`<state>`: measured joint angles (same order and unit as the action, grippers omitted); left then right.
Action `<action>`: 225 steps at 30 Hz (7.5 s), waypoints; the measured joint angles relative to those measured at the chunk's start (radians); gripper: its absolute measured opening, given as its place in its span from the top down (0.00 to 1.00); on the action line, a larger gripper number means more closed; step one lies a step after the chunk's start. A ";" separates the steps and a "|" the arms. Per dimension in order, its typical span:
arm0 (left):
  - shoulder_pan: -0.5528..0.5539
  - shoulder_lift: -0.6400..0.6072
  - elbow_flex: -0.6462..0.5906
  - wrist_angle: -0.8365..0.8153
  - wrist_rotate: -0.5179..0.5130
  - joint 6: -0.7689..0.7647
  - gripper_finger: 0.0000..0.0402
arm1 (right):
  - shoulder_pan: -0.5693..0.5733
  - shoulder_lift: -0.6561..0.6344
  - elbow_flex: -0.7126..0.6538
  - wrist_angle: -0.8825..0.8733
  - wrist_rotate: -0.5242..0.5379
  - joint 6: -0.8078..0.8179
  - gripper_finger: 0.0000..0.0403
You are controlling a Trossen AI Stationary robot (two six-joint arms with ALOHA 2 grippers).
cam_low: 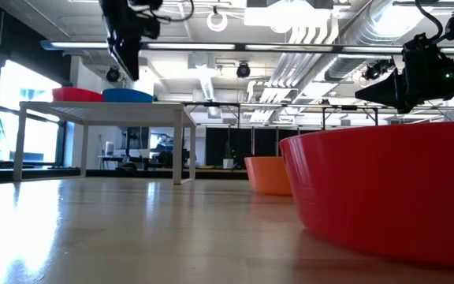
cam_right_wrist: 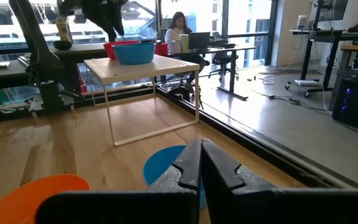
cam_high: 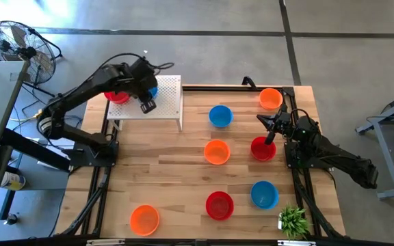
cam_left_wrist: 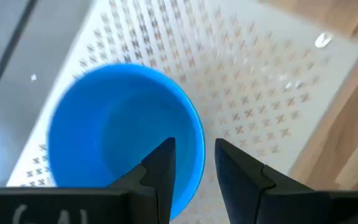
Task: Pick & Place Mini bowls
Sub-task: Put the top orange bowl on the shelf
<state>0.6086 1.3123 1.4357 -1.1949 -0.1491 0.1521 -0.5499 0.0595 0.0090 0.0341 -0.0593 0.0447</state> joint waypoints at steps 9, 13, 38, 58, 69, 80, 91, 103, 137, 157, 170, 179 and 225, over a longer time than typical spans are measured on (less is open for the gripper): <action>-0.136 -0.223 -0.176 0.416 0.124 -0.025 0.89 | 0.000 0.000 0.000 0.000 0.000 0.000 1.00; -0.255 -0.306 -0.396 0.734 0.171 -0.025 0.98 | 0.000 0.000 0.000 0.000 0.000 0.000 1.00; -0.497 -0.328 -1.210 2.039 0.113 -0.105 1.00 | 0.000 -0.001 0.000 0.064 -0.001 0.207 1.00; -0.497 -0.328 -1.221 2.002 0.113 -0.101 1.00 | -0.001 0.339 0.444 -0.349 0.473 0.334 1.00; -0.497 -0.328 -1.221 2.007 0.112 -0.094 1.00 | -0.110 0.807 0.531 -0.659 0.652 0.913 0.76; -0.497 -0.328 -1.221 2.004 0.159 -0.081 1.00 | -0.251 1.078 0.532 -0.594 0.712 1.056 0.62; -0.497 -0.328 -1.221 2.002 0.161 -0.078 1.00 | -0.324 1.251 0.532 -0.470 0.749 1.083 0.62; -0.497 -0.328 -1.221 2.003 0.161 -0.078 1.00 | -0.353 1.335 0.532 -0.454 0.696 1.115 0.69; -0.497 -0.328 -1.221 2.007 0.161 -0.079 1.00 | -0.091 1.073 0.533 -0.569 0.389 0.714 0.99; -0.497 -0.328 -1.221 2.006 0.161 -0.085 1.00 | -0.019 1.066 0.578 -0.600 0.336 0.614 0.77; -0.497 -0.328 -1.221 2.006 0.158 -0.078 1.00 | 0.341 1.116 0.694 -0.611 0.313 0.293 0.71; -0.497 -0.328 -1.221 2.007 0.157 -0.071 1.00 | 0.393 1.303 0.694 -0.629 0.416 0.290 0.71; -0.497 -0.328 -1.221 2.031 0.158 -0.071 1.00 | 0.698 1.940 1.716 -0.875 0.358 -0.073 0.99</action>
<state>0.1112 0.9844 0.2150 0.8364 0.0090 0.0807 0.1481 1.9999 1.7253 -0.8405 0.2988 -0.0281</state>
